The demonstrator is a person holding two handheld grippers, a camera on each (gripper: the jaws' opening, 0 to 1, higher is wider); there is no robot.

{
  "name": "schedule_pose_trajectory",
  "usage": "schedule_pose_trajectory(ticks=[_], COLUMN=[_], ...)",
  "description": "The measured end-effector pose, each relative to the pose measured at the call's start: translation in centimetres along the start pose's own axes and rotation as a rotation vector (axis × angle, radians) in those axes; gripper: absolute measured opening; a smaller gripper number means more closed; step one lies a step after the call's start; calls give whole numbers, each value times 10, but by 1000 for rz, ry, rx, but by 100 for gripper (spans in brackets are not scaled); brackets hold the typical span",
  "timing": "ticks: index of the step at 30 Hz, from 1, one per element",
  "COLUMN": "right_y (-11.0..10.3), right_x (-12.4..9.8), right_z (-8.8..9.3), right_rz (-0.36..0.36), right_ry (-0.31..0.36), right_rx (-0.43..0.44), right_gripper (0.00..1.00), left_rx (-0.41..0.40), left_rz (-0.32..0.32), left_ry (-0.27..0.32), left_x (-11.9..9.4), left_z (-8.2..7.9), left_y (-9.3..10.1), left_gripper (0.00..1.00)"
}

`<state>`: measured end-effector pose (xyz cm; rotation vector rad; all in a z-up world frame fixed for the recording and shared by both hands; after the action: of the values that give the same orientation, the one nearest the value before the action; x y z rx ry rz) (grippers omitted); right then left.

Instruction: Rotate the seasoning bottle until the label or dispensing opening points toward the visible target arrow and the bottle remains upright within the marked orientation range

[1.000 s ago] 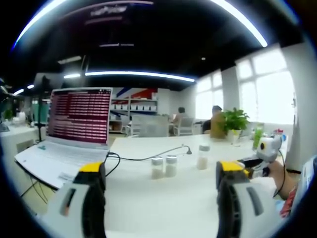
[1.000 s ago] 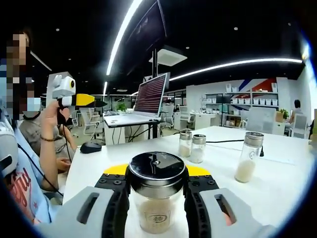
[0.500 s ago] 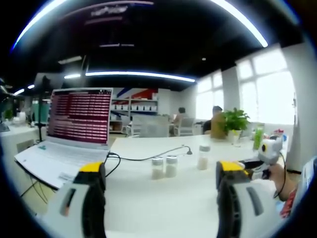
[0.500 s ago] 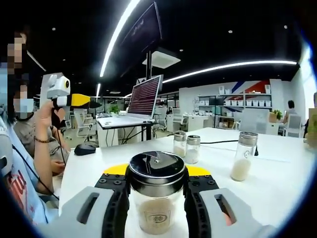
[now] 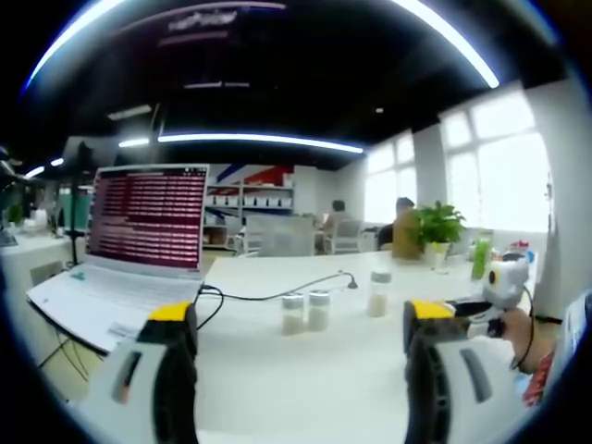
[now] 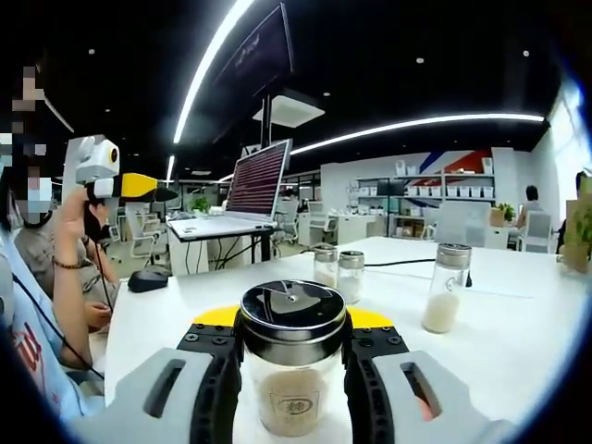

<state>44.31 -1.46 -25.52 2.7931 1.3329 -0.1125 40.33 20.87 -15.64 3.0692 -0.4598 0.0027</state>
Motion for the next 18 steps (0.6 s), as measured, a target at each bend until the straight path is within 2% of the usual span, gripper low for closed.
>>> schedule_pose_trajectory(ticks=[18], right_y=[3], right_x=[1], right_z=[4], right_rz=[82], right_ry=[-21], right_rx=[-1], right_gripper=[41], left_rx=[-2], left_rz=[0], left_ry=[-4], left_x=[0], left_z=[0], left_y=[-2], left_gripper=[98])
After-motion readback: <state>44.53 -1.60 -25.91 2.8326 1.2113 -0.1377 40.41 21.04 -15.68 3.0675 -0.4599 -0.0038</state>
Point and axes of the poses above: the point that each gripper's makers call its tool centre point, and the gripper's own axes: x roughly forward along the fingers, y roughly to its right, z roughly out of its underside, the point moved 1 cm from there along -x, roughly backward along the fingers, and after that the axes turned 5 degrees about -z, right-handed, at the moved point
